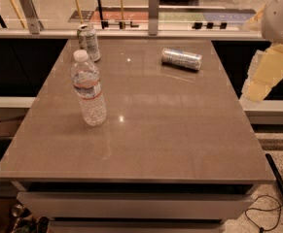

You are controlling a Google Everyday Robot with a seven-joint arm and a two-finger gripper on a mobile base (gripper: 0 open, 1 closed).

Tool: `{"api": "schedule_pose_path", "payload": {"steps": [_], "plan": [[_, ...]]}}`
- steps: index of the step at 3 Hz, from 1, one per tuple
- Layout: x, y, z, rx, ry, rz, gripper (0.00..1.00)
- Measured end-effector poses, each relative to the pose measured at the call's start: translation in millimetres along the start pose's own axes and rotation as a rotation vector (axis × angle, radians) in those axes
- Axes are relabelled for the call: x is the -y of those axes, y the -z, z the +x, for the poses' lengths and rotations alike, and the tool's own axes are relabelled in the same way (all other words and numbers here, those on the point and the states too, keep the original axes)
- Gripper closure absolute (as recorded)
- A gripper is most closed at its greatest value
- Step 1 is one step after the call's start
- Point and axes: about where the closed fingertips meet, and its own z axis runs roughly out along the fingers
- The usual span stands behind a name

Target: Place redbull can upright

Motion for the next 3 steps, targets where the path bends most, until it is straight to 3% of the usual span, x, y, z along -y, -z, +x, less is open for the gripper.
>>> {"api": "schedule_pose_path", "payload": {"steps": [2, 3], "plan": [[62.6, -24.6, -13.8, -0.009, -0.091, -0.003, 0.0], [98.7, -33.5, -15.2, -0.066, -0.143, 0.015, 0.0]]}}
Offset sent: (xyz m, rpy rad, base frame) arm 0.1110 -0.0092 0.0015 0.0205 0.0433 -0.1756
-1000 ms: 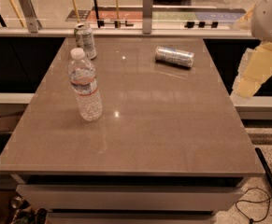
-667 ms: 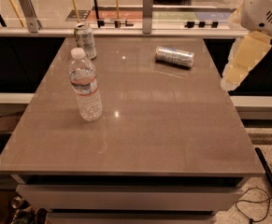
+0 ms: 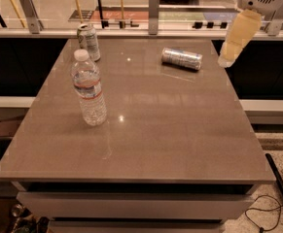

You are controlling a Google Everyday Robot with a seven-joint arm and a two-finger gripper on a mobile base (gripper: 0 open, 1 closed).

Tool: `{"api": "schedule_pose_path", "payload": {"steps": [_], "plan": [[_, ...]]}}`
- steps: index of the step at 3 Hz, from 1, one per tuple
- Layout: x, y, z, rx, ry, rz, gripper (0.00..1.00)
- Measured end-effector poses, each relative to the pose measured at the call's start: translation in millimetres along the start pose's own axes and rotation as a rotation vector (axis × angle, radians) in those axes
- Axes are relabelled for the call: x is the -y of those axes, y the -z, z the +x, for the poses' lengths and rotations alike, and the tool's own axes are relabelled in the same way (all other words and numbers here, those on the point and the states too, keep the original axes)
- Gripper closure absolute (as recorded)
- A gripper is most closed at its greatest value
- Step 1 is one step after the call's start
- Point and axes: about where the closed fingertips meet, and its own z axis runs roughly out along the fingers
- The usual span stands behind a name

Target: Place redbull can upright

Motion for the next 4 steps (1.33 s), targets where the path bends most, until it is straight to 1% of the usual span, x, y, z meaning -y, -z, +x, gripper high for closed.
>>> {"api": "schedule_pose_path", "payload": {"steps": [1, 2, 3, 4], "plan": [[33.3, -12.1, -5.1, -0.051, -0.032, 0.019, 0.0], [50.6, -39.6, -9.4, -0.104, -0.049, 0.003, 0.0], [61.0, -94.5, -13.2, -0.134, -0.052, -0.06, 0.0], [67.6, -98.9, -18.3, -0.116, -0.05, -0.037, 0.0]]}}
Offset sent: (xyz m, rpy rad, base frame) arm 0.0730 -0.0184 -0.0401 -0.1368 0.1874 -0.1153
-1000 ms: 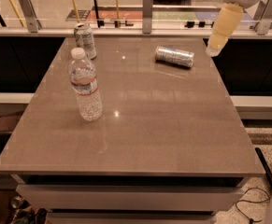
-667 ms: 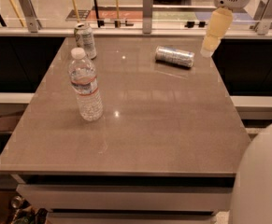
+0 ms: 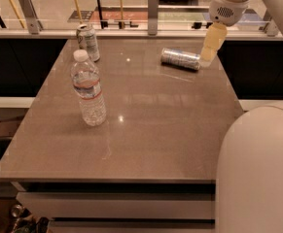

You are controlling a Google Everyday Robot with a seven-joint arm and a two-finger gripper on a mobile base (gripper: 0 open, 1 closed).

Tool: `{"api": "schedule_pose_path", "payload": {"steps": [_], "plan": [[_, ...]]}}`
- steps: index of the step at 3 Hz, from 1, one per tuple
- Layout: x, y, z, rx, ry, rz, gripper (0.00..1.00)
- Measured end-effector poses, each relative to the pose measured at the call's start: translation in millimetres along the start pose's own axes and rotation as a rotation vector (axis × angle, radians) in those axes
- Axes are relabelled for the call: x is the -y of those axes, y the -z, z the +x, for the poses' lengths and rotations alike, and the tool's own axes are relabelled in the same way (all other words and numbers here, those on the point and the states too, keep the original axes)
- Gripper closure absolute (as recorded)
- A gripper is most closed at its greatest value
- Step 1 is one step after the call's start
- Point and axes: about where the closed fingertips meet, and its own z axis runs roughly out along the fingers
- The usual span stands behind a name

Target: Place redbull can upright

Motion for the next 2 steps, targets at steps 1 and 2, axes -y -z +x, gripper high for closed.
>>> {"api": "schedule_pose_path", "payload": {"steps": [1, 2], "plan": [[7.8, -4.9, -3.7, 0.024, -0.011, 0.01, 0.0], [19.5, -21.6, -5.8, 0.046, -0.041, -0.014, 0.0]]}}
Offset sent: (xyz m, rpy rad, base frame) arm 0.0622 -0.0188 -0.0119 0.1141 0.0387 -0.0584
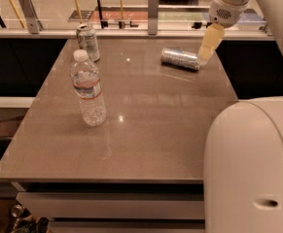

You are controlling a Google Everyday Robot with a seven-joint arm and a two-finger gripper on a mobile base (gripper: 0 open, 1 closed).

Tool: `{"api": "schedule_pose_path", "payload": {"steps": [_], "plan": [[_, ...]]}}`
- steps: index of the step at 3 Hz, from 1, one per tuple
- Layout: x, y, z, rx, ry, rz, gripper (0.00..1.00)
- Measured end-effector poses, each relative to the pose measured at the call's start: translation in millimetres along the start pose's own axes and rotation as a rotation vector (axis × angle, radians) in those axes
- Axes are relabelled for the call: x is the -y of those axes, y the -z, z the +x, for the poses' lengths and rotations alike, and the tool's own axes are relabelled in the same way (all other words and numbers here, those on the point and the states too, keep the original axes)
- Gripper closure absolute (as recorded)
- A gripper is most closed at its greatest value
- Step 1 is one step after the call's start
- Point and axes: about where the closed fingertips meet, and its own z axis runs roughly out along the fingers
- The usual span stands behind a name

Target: Place redbull can upright

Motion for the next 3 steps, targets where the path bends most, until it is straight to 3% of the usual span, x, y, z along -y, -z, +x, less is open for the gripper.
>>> {"api": "schedule_pose_path", "payload": {"steps": [2, 3], "plan": [[9.8, -26.3, -15.0, 0.06, -0.082, -0.054, 0.0], [4.5, -39.0, -32.8, 0.066, -0.077, -0.086, 0.0]]}}
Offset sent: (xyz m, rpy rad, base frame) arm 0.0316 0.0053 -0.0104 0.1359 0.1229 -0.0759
